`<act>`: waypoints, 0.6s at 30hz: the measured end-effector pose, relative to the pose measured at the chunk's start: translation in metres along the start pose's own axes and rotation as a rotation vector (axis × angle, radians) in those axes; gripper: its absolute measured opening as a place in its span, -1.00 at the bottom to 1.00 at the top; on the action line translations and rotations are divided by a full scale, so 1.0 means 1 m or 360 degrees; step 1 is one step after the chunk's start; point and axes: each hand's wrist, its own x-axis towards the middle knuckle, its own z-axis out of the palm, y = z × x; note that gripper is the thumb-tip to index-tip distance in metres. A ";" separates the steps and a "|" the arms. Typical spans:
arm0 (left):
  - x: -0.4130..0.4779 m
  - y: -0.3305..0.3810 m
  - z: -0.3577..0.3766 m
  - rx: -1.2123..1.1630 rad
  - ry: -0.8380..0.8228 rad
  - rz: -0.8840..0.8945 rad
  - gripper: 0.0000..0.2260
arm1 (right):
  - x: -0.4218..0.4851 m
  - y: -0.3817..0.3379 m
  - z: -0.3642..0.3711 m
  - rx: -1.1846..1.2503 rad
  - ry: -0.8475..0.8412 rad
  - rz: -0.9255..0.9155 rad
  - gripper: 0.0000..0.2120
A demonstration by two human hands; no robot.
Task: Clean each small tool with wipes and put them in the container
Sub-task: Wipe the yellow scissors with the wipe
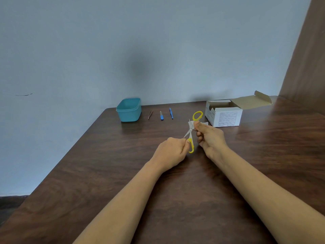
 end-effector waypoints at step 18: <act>0.003 -0.001 0.003 -0.0098 -0.0040 -0.0016 -0.63 | 0.018 -0.014 -0.013 0.0461 -0.0196 0.0204 -0.85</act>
